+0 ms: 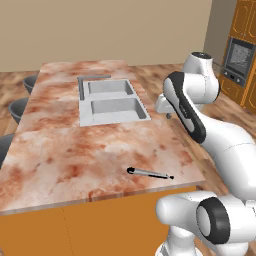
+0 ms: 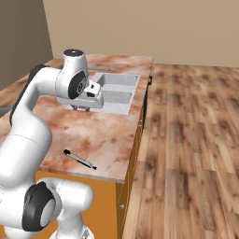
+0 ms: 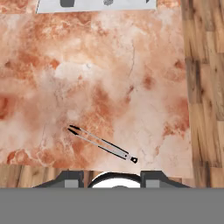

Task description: Pick up the tongs from the counter and place them near the plate next to the oven.

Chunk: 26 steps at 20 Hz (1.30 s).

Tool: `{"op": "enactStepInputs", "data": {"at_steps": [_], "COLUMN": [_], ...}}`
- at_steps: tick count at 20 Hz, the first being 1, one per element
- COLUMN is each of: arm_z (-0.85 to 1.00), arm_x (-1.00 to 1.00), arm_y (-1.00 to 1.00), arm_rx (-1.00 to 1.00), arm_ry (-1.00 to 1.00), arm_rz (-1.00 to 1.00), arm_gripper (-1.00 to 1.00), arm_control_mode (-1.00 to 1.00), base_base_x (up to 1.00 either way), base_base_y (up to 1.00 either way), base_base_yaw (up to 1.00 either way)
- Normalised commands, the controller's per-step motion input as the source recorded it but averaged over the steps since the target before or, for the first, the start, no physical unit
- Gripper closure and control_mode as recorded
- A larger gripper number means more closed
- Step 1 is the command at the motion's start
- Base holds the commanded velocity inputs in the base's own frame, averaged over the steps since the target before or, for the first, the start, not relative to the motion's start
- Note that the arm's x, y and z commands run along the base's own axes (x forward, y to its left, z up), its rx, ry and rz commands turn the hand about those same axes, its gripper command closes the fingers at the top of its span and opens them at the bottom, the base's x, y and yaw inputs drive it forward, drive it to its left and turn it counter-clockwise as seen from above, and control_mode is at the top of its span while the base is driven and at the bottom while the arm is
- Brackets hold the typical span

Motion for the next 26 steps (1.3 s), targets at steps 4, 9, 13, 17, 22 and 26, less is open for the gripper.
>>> {"op": "enactStepInputs", "data": {"at_steps": [4,9,13,17,22,26], "arm_z": [-0.04,-0.64,-0.77,-0.70,-0.40,-0.30], "arm_x": [-0.25,-0.31,-0.03,0.01,-0.15,-0.12], "arm_y": [0.00,0.11,0.11,0.08,-0.01,0.03], "arm_rx": [-0.01,-0.08,-0.06,-0.09,0.00,-0.01], "arm_ry": [-0.05,0.00,0.06,0.01,-0.09,-0.01], "arm_rz": [0.00,0.00,0.02,0.10,0.32,0.38], "arm_gripper": [-1.00,-1.00,-1.00,-1.00,-1.00,-1.00], "arm_control_mode": [-1.00,-1.00,-1.00,-1.00,-1.00,-1.00], "base_base_x": [0.00,0.00,0.00,0.00,0.00,0.00], "base_base_y": [0.00,0.00,0.00,0.00,0.00,0.00], "base_base_yaw": [0.00,0.00,0.00,0.00,0.00,0.00]}}
